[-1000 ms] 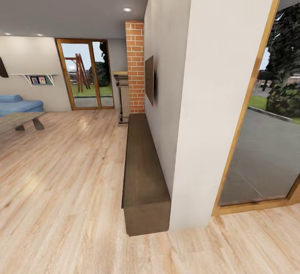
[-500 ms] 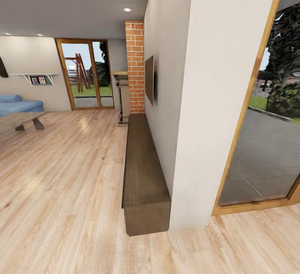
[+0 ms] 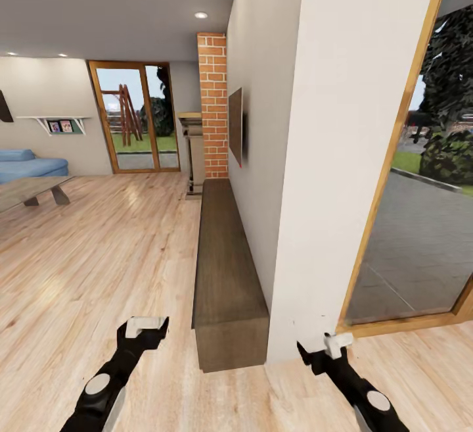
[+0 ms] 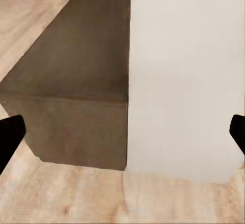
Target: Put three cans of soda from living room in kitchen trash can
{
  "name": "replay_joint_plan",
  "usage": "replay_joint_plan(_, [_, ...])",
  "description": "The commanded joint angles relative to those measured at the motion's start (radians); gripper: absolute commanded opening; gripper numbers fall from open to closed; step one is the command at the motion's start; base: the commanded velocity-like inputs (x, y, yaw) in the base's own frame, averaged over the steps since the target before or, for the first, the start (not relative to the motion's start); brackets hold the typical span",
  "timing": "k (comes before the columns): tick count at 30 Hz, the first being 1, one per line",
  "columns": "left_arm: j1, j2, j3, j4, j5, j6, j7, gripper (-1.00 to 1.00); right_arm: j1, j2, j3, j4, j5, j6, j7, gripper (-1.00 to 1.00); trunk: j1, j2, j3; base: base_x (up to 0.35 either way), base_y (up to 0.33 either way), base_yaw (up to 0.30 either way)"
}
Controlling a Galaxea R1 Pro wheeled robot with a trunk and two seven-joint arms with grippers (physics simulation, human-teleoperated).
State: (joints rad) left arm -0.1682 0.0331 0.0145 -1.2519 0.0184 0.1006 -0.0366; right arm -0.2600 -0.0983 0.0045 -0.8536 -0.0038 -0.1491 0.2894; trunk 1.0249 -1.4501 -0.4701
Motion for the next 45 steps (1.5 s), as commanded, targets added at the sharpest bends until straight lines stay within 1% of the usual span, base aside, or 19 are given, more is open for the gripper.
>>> replay_joint_plan(1, [0.002,0.000,-0.001,-0.088,-0.001,0.023,0.000,1.00,-0.012,0.003,-0.005,-0.146,0.000,0.023,0.018,1.00,0.000,0.000,0.000,0.000,0.000,0.000])
replay_joint_plan(4, [0.017,0.000,-0.003,-0.154,-0.002,0.025,0.000,1.00,0.018,0.006,-0.021,-0.293,0.000,0.078,0.027,1.00,0.000,0.000,0.000,0.000,0.000,0.000])
replay_joint_plan(7, [0.063,0.000,-0.005,-0.196,-0.003,0.019,0.001,1.00,0.077,0.008,-0.037,-0.435,0.000,0.135,0.033,1.00,0.000,0.000,0.000,0.000,0.000,0.000])
replay_joint_plan(10, [0.117,0.000,-0.005,-0.219,-0.004,-0.013,0.000,1.00,0.155,0.011,-0.045,-0.534,0.000,0.163,0.035,1.00,0.000,0.000,0.000,0.000,0.000,0.000])
replay_joint_plan(11, [0.169,0.001,-0.003,-0.229,-0.003,-0.073,-0.001,1.00,0.231,0.012,-0.052,-0.579,-0.001,0.172,0.038,1.00,0.000,0.000,0.000,0.000,0.000,0.000])
replay_joint_plan(12, [0.204,0.001,-0.002,-0.230,-0.003,-0.119,-0.001,1.00,0.265,0.012,-0.055,-0.572,-0.001,0.152,0.038,1.00,0.000,0.000,0.000,0.000,0.000,0.000])
replay_joint_plan(15, [0.254,0.002,0.000,-0.222,-0.004,-0.181,-0.001,1.00,0.296,0.012,-0.080,-0.519,-0.001,0.072,0.033,1.00,0.000,0.000,0.000,0.000,0.000,0.000])
replay_joint_plan(16, [0.269,0.003,0.001,-0.215,-0.004,-0.199,-0.001,1.00,0.302,0.012,-0.095,-0.499,-0.001,0.043,0.033,1.00,0.000,0.000,0.000,0.000,0.000,0.000])
replay_joint_plan(17, [0.292,0.008,0.001,-0.192,-0.004,-0.238,-0.001,1.00,0.311,0.011,-0.133,-0.463,-0.001,-0.004,0.036,1.00,0.000,0.000,0.000,0.000,0.000,0.000])
replay_joint_plan(18, [0.301,0.010,0.001,-0.177,-0.004,-0.259,-0.001,1.00,0.314,0.009,-0.153,-0.446,-0.001,-0.021,0.037,1.00,0.000,0.000,0.000,0.000,0.000,0.000])
replay_joint_plan(20, [0.313,0.014,0.003,-0.143,-0.003,-0.301,-0.001,1.00,0.318,0.006,-0.190,-0.413,-0.002,-0.047,0.039,1.00,0.000,0.000,0.000,0.000,0.000,0.000])
replay_joint_plan(21, [0.320,0.017,0.004,-0.106,-0.003,-0.336,0.000,1.00,0.321,0.002,-0.220,-0.385,-0.002,-0.063,0.044,1.00,0.000,0.000,0.000,0.000,0.000,0.000])
replay_joint_plan(22, [0.320,0.017,0.004,-0.106,-0.003,-0.336,0.000,1.00,0.321,0.002,-0.220,-0.385,-0.002,-0.063,0.044,1.00,0.000,0.000,0.000,0.000,0.000,0.000])
replay_joint_plan(24, [0.323,0.019,0.005,-0.064,-0.003,-0.364,0.000,1.00,0.323,0.000,-0.244,-0.366,-0.004,-0.074,0.053,1.00,0.000,0.000,0.000,0.000,0.000,0.000])
replay_joint_plan(26, [0.326,0.020,0.006,-0.006,-0.001,-0.395,0.001,1.00,0.324,-0.002,-0.284,-0.348,-0.007,-0.084,0.083,1.00,0.000,0.000,0.000,0.000,0.000,0.000])
replay_joint_plan(27, [0.328,0.021,0.006,0.024,0.000,-0.411,0.001,1.00,0.325,-0.003,-0.327,-0.339,-0.008,-0.088,0.117,1.00,0.000,0.000,0.000,0.000,0.000,0.000])
replay_joint_plan(30, [0.328,0.021,0.006,0.049,-0.001,-0.422,0.001,1.00,0.325,0.000,-0.375,-0.330,-0.008,-0.089,0.150,1.00,0.000,0.000,0.000,0.000,0.000,0.000])
replay_joint_plan(35, [0.328,0.019,0.005,0.087,-0.002,-0.429,0.003,1.00,0.323,0.006,-0.407,-0.275,-0.009,-0.089,0.161,1.00,0.000,0.000,0.000,0.000,0.000,0.006])
replay_joint_plan(45, [0.328,0.018,0.001,0.099,-0.013,-0.432,0.005,1.00,0.323,0.012,-0.411,-0.260,-0.008,-0.089,0.159,1.00,0.000,0.000,0.006,0.000,0.000,0.157])
